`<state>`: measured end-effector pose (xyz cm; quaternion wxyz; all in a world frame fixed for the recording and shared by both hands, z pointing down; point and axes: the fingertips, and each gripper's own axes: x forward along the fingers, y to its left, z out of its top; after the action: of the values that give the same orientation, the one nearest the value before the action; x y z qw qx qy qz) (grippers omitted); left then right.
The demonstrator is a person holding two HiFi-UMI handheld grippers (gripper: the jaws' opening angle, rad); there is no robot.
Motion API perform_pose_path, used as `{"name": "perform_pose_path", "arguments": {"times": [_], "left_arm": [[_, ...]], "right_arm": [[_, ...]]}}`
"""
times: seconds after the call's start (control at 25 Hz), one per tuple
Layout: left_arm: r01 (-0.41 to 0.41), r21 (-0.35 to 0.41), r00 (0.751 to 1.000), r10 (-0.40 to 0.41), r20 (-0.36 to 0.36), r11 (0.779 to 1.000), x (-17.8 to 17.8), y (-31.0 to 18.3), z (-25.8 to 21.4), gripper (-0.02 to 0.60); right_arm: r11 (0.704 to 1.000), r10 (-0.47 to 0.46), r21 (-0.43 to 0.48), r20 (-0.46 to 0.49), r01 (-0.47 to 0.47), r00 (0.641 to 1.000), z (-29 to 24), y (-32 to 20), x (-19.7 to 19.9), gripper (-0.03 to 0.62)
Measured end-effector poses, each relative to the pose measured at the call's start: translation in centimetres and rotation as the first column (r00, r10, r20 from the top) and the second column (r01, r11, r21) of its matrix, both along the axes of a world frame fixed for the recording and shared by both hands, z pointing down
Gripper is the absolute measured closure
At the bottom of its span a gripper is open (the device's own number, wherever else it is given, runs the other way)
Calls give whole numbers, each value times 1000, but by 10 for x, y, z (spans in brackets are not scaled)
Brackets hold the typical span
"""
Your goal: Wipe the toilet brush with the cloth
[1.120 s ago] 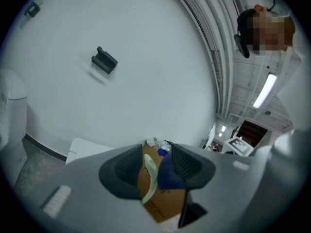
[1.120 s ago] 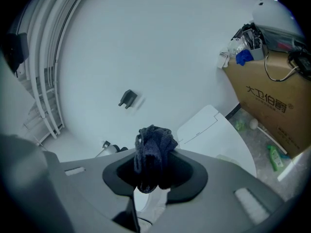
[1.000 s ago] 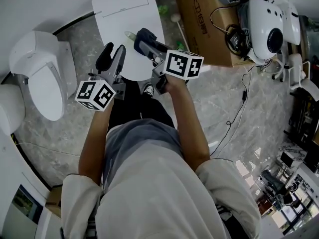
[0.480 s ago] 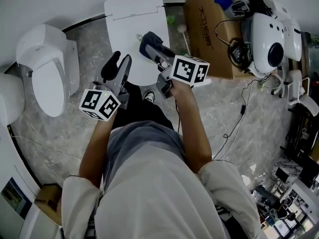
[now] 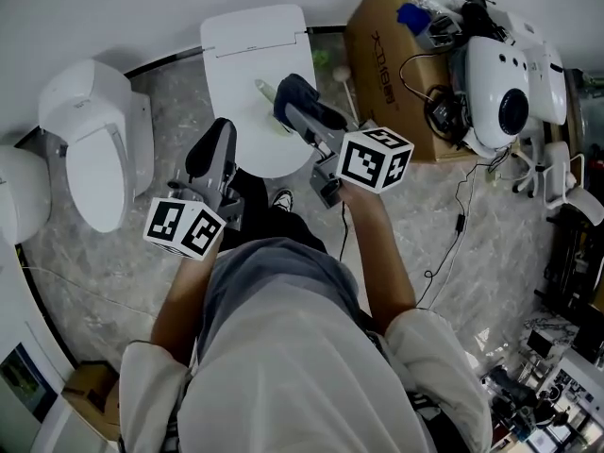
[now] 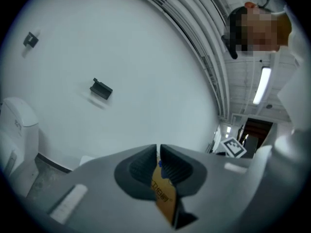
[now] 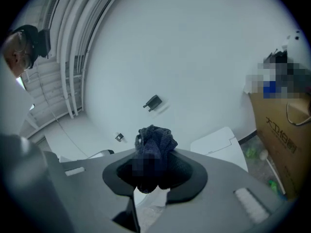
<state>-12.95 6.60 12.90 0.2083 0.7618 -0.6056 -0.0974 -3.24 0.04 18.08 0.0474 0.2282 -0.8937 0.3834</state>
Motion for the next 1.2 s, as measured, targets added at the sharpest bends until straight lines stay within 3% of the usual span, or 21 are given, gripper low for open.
{"name": "perform_pose_path", "arguments": {"times": [0.16, 0.6, 0.84, 1.2], "left_arm": [[14, 18, 1000, -14, -13, 1000, 6, 10, -18, 581], [61, -36, 993, -57, 99, 997, 6, 41, -33, 581], [50, -34, 991, -46, 126, 998, 3, 40, -44, 581], [30, -35, 984, -23, 174, 999, 8, 45, -45, 581]], "right_arm": [[997, -13, 70, -56, 16, 998, -13, 7, 20, 490], [972, 37, 234, -184, 7, 982, -43, 19, 73, 490], [962, 20, 271, -200, 35, 980, -58, 25, 76, 490], [955, 76, 295, -221, -8, 972, -54, 51, 90, 490]]}}
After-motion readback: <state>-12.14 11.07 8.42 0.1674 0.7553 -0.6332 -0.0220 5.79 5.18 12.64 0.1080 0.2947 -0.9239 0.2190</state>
